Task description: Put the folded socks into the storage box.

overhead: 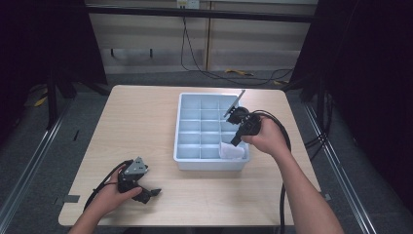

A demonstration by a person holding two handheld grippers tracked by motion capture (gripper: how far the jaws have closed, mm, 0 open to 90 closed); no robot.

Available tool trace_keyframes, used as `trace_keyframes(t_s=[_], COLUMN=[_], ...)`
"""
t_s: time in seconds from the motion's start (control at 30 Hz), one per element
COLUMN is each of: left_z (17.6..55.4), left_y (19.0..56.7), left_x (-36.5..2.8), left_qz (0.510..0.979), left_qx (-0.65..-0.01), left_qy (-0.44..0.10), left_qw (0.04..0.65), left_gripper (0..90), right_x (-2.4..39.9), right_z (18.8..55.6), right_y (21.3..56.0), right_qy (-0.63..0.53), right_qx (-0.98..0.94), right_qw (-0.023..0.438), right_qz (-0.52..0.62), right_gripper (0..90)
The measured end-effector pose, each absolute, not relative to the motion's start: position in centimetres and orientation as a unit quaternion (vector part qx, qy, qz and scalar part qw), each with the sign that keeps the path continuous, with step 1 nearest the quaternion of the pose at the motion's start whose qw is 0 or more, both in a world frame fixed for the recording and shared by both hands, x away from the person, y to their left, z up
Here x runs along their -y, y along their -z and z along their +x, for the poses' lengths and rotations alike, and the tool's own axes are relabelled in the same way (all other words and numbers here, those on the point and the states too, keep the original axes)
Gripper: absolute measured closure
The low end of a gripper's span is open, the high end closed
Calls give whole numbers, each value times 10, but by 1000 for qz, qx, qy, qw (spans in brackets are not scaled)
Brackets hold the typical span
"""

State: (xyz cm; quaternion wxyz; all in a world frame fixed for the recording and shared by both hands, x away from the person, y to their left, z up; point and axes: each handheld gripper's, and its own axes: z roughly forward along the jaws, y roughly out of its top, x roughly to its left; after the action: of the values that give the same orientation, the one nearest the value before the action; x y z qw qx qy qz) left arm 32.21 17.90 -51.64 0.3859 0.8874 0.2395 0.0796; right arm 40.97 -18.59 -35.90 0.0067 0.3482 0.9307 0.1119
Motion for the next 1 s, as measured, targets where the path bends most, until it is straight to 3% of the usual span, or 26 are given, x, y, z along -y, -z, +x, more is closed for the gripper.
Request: trace_keyframes(t_s=[0.57,1.0], left_z=[322,322], left_y=[516,516], left_x=[-179,-179], left_qz=[887,888], left_qx=[-239,-238], left_qy=[-80,-79], left_qw=[386,386], left_gripper=[0,0], right_x=[169,158], right_z=[433,424], right_y=[373,395], right_qy=[-101,-66], right_qx=[-932,-942], right_qw=[10,-5], right_qz=[348,330], right_gripper=[896,900])
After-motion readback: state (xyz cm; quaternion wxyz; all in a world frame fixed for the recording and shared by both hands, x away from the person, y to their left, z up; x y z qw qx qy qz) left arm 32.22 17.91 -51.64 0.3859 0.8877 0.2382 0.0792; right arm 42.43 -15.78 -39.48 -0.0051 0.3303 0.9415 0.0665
